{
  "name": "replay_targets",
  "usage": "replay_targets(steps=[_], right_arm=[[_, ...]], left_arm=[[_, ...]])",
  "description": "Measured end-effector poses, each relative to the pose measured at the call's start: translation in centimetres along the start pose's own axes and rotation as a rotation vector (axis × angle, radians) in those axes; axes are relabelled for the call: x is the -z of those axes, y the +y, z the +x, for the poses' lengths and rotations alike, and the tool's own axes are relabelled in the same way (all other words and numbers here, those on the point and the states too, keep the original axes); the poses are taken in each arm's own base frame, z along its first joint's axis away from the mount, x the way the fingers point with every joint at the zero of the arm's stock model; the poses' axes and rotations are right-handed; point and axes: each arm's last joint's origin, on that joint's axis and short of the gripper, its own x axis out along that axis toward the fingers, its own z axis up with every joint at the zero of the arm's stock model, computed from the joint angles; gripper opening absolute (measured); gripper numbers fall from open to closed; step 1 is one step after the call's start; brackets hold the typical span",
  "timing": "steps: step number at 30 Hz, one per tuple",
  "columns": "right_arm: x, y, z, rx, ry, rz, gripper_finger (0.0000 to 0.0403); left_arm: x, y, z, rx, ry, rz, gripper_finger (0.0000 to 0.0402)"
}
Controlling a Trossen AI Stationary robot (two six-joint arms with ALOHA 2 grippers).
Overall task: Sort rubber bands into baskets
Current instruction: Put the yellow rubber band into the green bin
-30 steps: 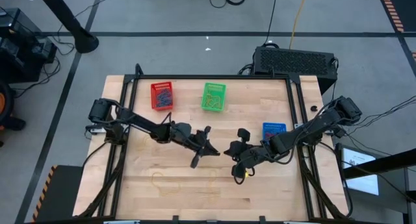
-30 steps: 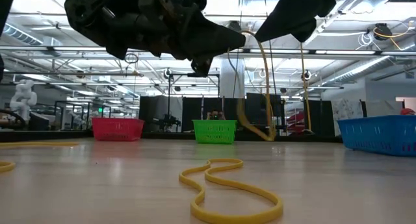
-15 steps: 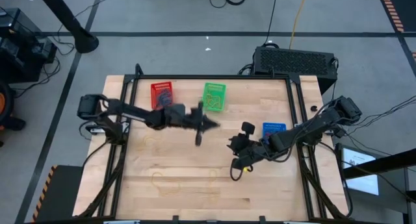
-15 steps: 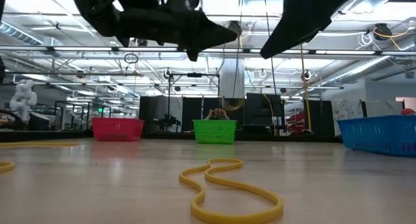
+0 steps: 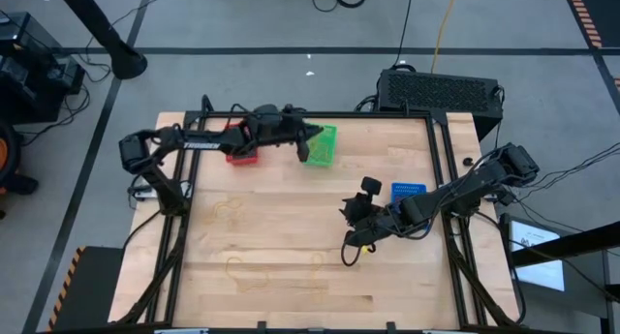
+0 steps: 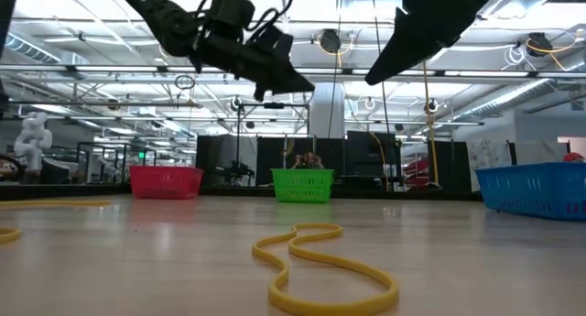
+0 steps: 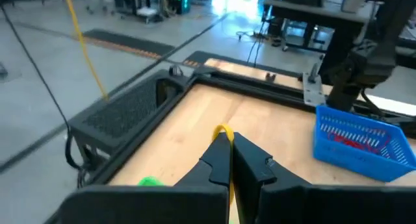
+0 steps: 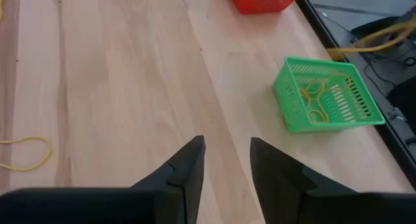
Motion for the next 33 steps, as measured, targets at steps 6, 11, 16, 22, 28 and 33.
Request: replay_targets(steps=[6,11,16,22,28,33], right_arm=[[0.0,0.0,0.0,0.0,0.0,-0.016,0.0116],[0.0,0.0,0.0,0.0,-0.002,-0.015,0.0116],[0.0,0.0,0.0,-0.001,-0.001,-0.016,0.0116],[0.0,0.0,0.0,-0.001,-0.001,-0.016,0.0116],[0.0,0.0,0.0,-0.002,-0.001,-0.016,0.0116],[0.0,0.0,0.0,-0.002,-0.001,-0.016,0.0116]], left_arm=[[1.9,1.9,0.9,0.023,0.059,-0.092,0.0002],[3.3,2.6,1.7,0.023,0.095,-0.115,0.0002],[3.8,3.0,1.9,0.01,0.119,-0.168,0.0005],[3.8,3.0,1.8,0.005,0.118,-0.252,0.0036],[4.4,2.9,1.7,-0.006,0.184,-0.286,0.0078],[4.8,3.4,1.6,-0.001,0.244,-0.315,0.0122]])
